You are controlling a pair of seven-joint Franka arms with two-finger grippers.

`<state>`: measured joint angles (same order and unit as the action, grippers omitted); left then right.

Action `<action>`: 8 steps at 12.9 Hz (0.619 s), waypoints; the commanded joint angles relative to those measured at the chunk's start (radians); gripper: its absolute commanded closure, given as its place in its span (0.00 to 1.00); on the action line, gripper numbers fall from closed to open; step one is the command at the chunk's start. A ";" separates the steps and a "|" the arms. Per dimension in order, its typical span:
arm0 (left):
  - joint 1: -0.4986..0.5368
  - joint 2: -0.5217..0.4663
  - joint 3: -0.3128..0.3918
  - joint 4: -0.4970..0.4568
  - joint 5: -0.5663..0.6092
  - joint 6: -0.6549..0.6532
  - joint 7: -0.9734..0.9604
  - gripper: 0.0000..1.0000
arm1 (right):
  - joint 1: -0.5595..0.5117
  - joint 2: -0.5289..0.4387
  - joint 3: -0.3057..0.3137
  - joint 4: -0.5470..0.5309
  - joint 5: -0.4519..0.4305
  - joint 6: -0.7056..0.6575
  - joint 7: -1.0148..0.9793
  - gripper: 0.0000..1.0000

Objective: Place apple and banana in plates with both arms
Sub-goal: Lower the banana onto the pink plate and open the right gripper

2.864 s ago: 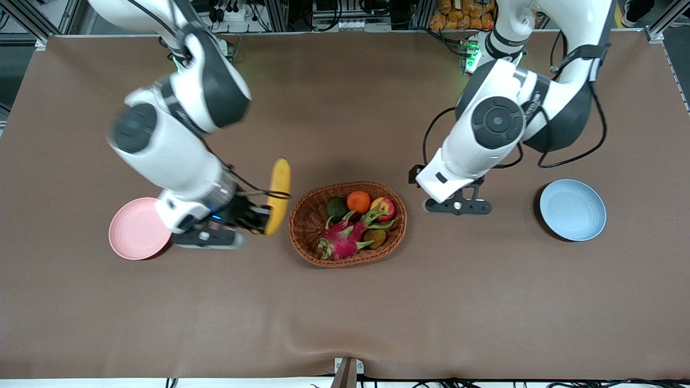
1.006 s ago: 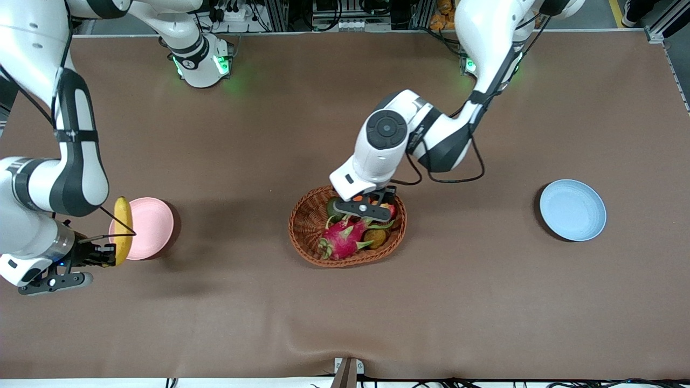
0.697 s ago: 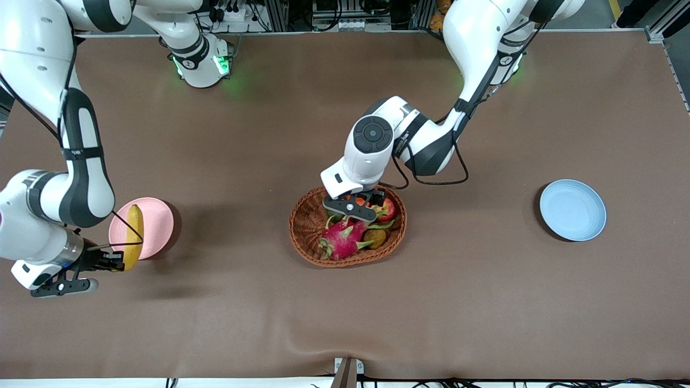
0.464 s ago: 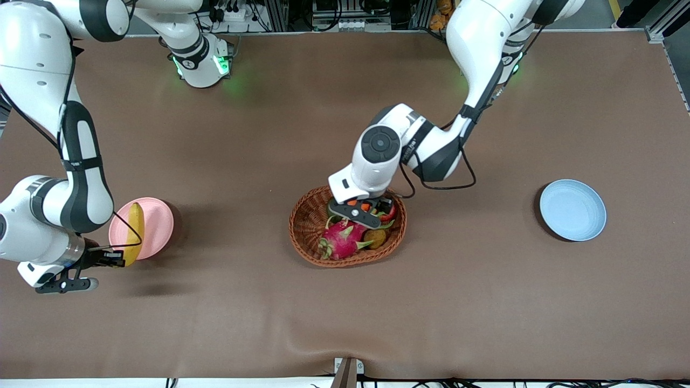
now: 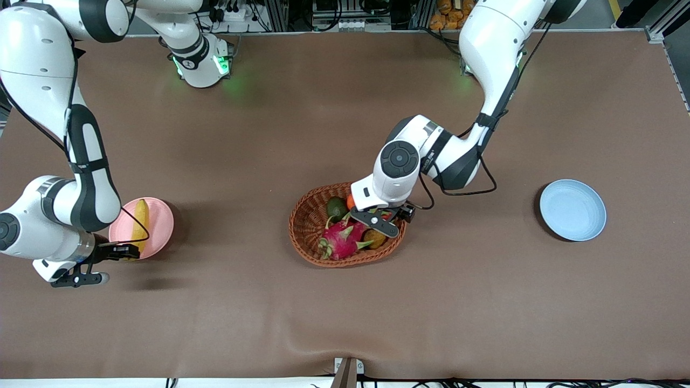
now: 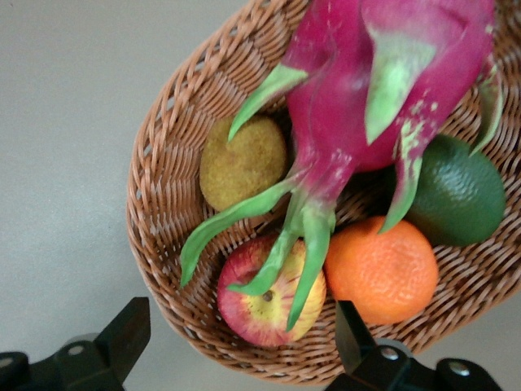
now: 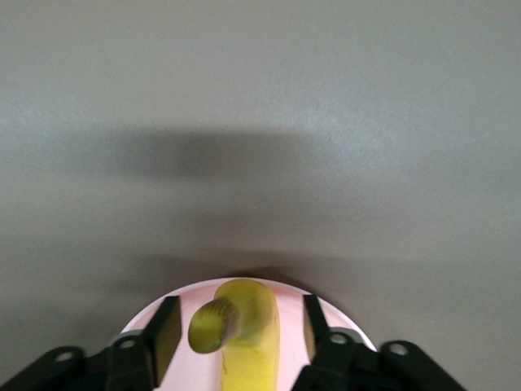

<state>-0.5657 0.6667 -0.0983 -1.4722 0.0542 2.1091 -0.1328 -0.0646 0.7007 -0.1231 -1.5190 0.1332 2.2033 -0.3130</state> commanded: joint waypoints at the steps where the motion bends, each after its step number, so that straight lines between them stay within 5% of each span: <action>1: 0.004 -0.041 -0.009 -0.075 0.019 0.003 0.047 0.00 | -0.004 -0.137 0.010 -0.026 0.002 -0.037 -0.005 0.00; 8: 0.024 -0.012 -0.012 -0.086 0.000 0.080 0.151 0.00 | -0.018 -0.482 0.000 -0.029 -0.015 -0.393 0.002 0.00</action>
<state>-0.5530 0.6599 -0.1019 -1.5367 0.0548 2.1486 0.0043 -0.0666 0.2954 -0.1291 -1.5006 0.1307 1.8480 -0.3131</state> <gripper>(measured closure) 0.000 0.000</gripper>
